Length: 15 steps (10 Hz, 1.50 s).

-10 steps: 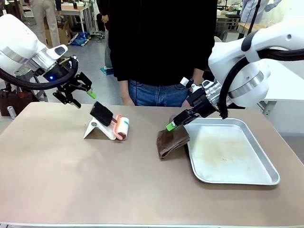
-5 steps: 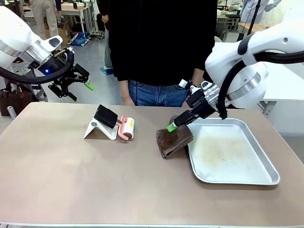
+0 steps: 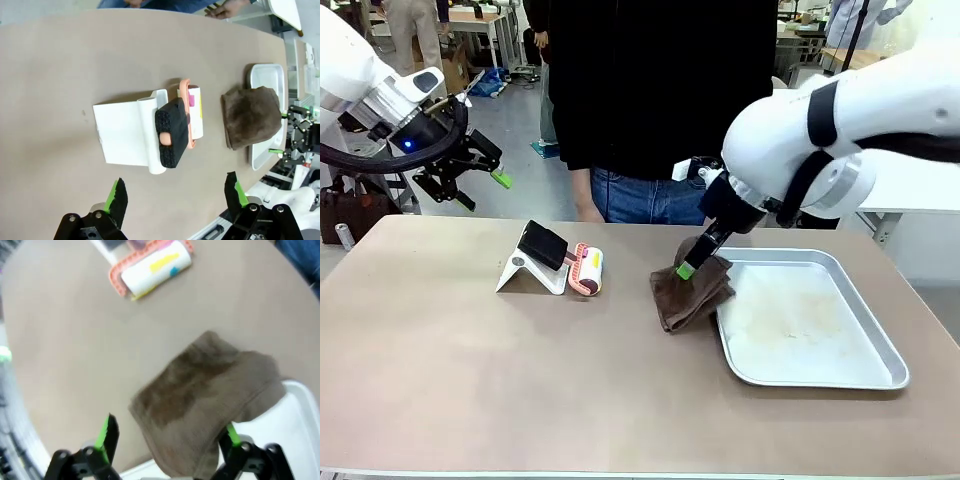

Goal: Clean the surface of the table.
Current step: Return the Lint Roller and towel to their original positions.

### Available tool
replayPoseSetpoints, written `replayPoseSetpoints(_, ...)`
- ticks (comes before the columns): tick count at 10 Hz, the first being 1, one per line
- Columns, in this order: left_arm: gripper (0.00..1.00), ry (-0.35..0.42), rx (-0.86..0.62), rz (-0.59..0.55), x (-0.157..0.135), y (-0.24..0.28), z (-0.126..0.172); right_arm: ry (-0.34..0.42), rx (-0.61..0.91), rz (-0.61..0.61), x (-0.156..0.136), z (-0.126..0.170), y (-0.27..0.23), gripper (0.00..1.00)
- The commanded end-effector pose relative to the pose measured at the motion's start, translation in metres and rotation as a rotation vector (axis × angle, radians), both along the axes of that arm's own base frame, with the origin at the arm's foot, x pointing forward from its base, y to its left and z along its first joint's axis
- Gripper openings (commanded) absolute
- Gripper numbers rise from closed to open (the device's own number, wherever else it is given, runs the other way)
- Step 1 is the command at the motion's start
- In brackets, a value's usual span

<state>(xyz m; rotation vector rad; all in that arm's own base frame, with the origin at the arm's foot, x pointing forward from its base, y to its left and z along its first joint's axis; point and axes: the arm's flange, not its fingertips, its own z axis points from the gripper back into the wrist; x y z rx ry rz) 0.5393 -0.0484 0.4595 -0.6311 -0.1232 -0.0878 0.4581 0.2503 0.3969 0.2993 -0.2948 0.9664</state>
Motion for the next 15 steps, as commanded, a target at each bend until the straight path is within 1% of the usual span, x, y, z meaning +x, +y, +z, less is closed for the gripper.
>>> replayPoseSetpoints(1,1.0,-0.019,0.006,-0.027,-0.012,0.008,0.001,-0.118,-0.15,-0.066,-0.017,0.028,0.002,1.0)
replayPoseSetpoints(2,1.0,-0.03,0.004,-0.024,-0.016,0.01,0.003,-0.137,-0.09,-0.108,-0.025,0.043,-0.01,1.0)
replayPoseSetpoints(3,1.0,-0.037,-0.001,-0.028,-0.019,0.013,0.006,-0.094,0.02,-0.145,-0.034,0.056,-0.026,1.0)
replayPoseSetpoints(4,1.0,-0.028,-0.018,-0.051,-0.025,0.017,0.01,-0.016,0.128,-0.215,-0.045,0.064,-0.049,1.0)
replayPoseSetpoints(5,1.0,-0.013,-0.033,-0.081,-0.033,0.025,0.016,0.116,0.253,-0.275,-0.057,0.07,-0.076,1.0)
replayPoseSetpoints(7,1.0,0.027,-0.093,-0.175,-0.056,0.049,0.027,0.292,0.428,-0.356,-0.084,0.07,-0.129,1.0)
replayPoseSetpoints(8,1.0,0.042,-0.128,-0.221,-0.069,0.062,0.029,0.364,0.504,-0.398,-0.094,0.067,-0.155,1.0)
replayPoseSetpoints(9,1.0,0.047,-0.152,-0.237,-0.081,0.075,0.028,0.41,0.586,-0.441,-0.103,0.063,-0.18,1.0)
replayPoseSetpoints(11,1.0,0.041,-0.204,-0.194,-0.102,0.106,0.017,0.443,0.76,-0.447,-0.125,0.063,-0.228,1.0)
replayPoseSetpoints(12,1.0,0.014,-0.246,-0.182,-0.11,0.119,0.01,0.487,0.844,-0.458,-0.13,0.063,-0.251,1.0)
replayPoseSetpoints(13,1.0,-0.041,-0.284,-0.166,-0.116,0.129,0.005,0.518,0.913,-0.534,-0.131,0.059,-0.27,1.0)
replayPoseSetpoints(14,1.0,-0.085,-0.347,-0.135,-0.121,0.138,0.003,0.548,0.984,-0.556,-0.129,0.054,-0.283,1.0)
replayPoseSetpoints(15,1.0,-0.13,-0.442,-0.092,-0.125,0.147,0.006,0.572,0.987,-0.626,-0.122,0.045,-0.284,1.0)
